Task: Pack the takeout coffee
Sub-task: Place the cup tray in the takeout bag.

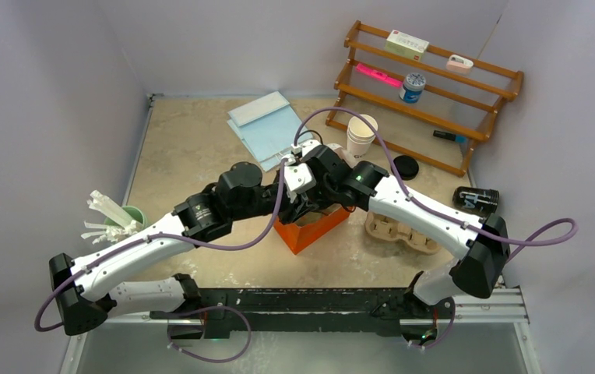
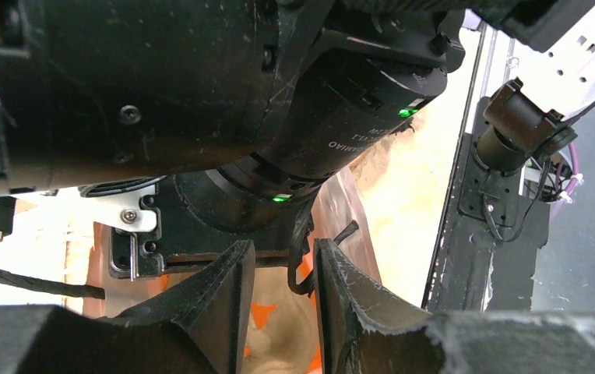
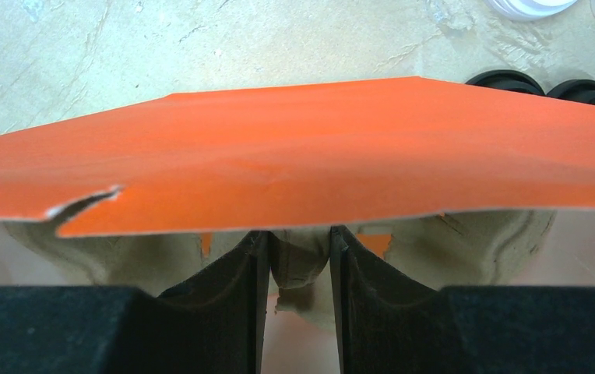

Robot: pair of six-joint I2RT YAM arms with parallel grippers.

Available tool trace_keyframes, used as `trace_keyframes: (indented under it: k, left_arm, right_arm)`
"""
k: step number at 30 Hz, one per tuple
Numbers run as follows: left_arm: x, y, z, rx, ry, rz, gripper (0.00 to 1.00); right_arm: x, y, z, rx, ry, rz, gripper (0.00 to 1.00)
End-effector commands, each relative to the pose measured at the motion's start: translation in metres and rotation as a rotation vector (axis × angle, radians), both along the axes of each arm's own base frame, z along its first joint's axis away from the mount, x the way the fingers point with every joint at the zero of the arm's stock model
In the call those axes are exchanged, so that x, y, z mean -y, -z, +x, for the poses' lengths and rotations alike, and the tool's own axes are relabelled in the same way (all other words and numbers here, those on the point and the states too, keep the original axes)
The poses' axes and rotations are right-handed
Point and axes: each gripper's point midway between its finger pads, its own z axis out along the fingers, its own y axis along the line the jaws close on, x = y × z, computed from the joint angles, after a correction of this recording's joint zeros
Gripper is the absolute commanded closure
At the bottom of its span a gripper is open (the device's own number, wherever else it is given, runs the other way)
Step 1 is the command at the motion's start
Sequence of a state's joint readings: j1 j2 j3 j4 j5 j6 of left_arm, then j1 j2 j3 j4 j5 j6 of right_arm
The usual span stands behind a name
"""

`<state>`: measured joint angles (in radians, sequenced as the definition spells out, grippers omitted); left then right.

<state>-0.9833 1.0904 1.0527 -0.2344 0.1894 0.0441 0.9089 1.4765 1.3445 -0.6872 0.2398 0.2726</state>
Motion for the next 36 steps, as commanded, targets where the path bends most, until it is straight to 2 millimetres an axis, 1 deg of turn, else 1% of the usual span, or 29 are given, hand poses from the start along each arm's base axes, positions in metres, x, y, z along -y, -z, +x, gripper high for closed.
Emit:
trace_keyframes:
  k: [1,3,4,7,9,11,13,16,20,24,26,28,33,34,35,36]
  left_arm:
    - [0.005,-0.02,-0.003,0.041,0.029,-0.055,0.64]
    - [0.006,-0.021,-0.004,0.038,0.037,-0.06,0.64]
    - [0.007,-0.02,-0.003,0.037,0.034,-0.057,0.65]
    - [0.009,-0.016,-0.001,0.028,0.035,-0.041,0.75]
    - [0.011,-0.014,-0.002,0.02,0.04,-0.035,0.8]
    - [0.012,-0.015,-0.004,0.015,0.053,-0.035,0.89]
    - [0.012,-0.019,-0.006,0.004,0.06,-0.04,1.0]
    - [0.011,-0.031,-0.012,-0.015,0.077,-0.056,1.0]
    - [0.008,-0.052,-0.026,-0.051,0.107,-0.118,1.0]
    - [0.01,-0.067,-0.051,-0.113,0.217,-0.178,1.0]
    - [0.014,-0.068,-0.067,-0.152,0.297,-0.199,1.0]
    - [0.018,-0.065,-0.077,-0.186,0.361,-0.212,1.0]
    - [0.027,-0.063,-0.094,-0.238,0.472,-0.255,1.0]
    - [0.028,-0.065,-0.096,-0.243,0.488,-0.27,0.98]
    - [0.027,-0.064,-0.1,-0.256,0.505,-0.273,0.91]
    - [0.028,-0.07,-0.103,-0.242,0.527,-0.298,0.83]
  right_arm:
    - [-0.004,-0.021,-0.001,0.018,0.0,0.058,0.66]
    - [-0.004,-0.021,-0.001,0.018,0.0,0.058,0.66]
    - [-0.004,-0.021,-0.001,0.017,0.001,0.059,0.66]
    - [-0.004,-0.021,-0.001,0.018,0.001,0.059,0.67]
    - [-0.004,-0.021,-0.001,0.017,0.002,0.059,0.67]
    - [-0.004,-0.022,-0.001,0.018,0.003,0.062,0.67]
    - [-0.003,-0.022,0.0,0.021,0.008,0.059,0.67]
    - [-0.002,-0.019,0.001,0.023,0.019,0.05,0.67]
    - [-0.001,-0.015,0.003,0.025,0.029,0.036,0.67]
    - [-0.003,-0.014,0.004,0.024,0.027,0.037,0.67]
    - [-0.003,-0.013,0.005,0.023,0.025,0.034,0.68]
    - [-0.004,-0.013,0.005,0.018,0.022,0.034,0.68]
    - [-0.005,-0.007,0.004,0.006,0.019,0.029,0.68]
    - [-0.005,-0.006,0.004,0.004,0.02,0.029,0.68]
    - [-0.005,-0.005,0.004,0.003,0.02,0.028,0.68]
    - [-0.005,-0.003,0.004,0.001,0.02,0.026,0.68]
